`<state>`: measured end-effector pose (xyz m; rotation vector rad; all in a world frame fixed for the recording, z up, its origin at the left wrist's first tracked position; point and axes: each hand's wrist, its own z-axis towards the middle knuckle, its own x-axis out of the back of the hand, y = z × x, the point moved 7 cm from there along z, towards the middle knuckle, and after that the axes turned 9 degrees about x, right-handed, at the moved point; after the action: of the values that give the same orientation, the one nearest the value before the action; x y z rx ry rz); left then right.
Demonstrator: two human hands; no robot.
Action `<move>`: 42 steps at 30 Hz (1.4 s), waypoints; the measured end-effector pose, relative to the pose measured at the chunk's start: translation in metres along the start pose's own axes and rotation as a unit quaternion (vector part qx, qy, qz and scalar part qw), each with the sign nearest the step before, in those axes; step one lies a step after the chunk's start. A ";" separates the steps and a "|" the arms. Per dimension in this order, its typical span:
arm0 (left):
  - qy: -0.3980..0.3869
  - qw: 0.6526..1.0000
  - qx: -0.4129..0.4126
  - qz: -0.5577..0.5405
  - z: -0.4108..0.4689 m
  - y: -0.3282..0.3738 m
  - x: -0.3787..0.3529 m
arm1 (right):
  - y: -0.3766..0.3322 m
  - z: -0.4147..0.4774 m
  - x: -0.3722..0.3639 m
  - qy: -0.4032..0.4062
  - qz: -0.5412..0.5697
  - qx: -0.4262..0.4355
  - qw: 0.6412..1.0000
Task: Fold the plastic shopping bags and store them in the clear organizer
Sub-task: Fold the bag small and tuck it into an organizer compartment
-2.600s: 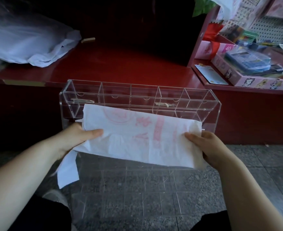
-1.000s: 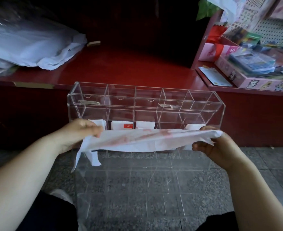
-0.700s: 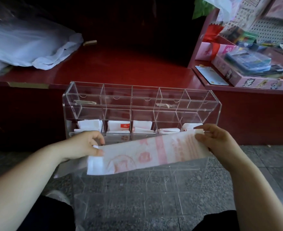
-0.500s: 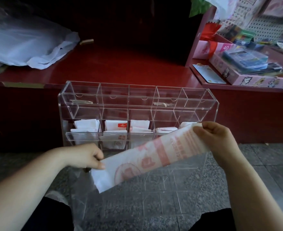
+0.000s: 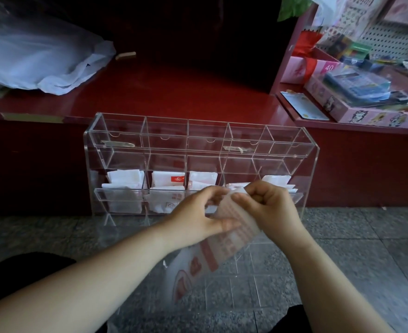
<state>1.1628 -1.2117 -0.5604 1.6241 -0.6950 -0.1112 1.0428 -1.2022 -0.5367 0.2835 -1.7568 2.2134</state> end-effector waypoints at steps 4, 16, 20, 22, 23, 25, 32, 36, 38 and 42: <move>0.005 0.999 0.004 0.044 0.006 -0.002 -0.008 | -0.001 0.001 0.004 0.021 -0.035 0.040 0.998; -0.050 0.993 0.102 0.019 0.011 -0.023 -0.008 | 0.009 0.007 0.012 0.036 -0.065 0.021 0.997; -0.091 0.986 0.123 0.072 0.011 -0.037 -0.006 | 0.024 0.011 0.046 0.125 -0.028 -0.050 0.991; -0.117 0.980 0.137 0.086 0.010 -0.043 -0.005 | 0.029 0.011 0.060 0.160 -0.003 -0.068 0.985; -0.134 0.975 0.147 0.098 0.008 -0.046 -0.003 | 0.030 0.011 0.065 0.174 0.003 -0.072 0.982; -0.179 0.963 0.174 0.105 0.004 -0.051 -0.001 | 0.033 0.010 0.077 0.201 0.007 -0.073 0.977; -0.242 0.938 0.233 0.085 -0.011 -0.065 0.016 | 0.042 0.012 0.108 0.236 -0.149 -0.063 0.958; -0.252 0.926 0.227 0.164 -0.014 -0.065 0.016 | 0.001 0.008 0.055 0.088 -0.327 0.134 0.931; -0.250 0.923 0.206 0.209 -0.012 -0.062 0.012 | -0.009 -0.003 0.003 -0.078 -0.318 0.183 0.927; -0.248 0.920 0.171 0.250 -0.007 -0.054 0.006 | 0.010 -0.016 -0.059 -0.286 -0.318 0.139 0.893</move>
<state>1.1909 -1.2083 -0.6069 1.7051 -1.5769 -0.0272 1.0948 -1.1952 -0.5696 1.4708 -1.2665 1.9583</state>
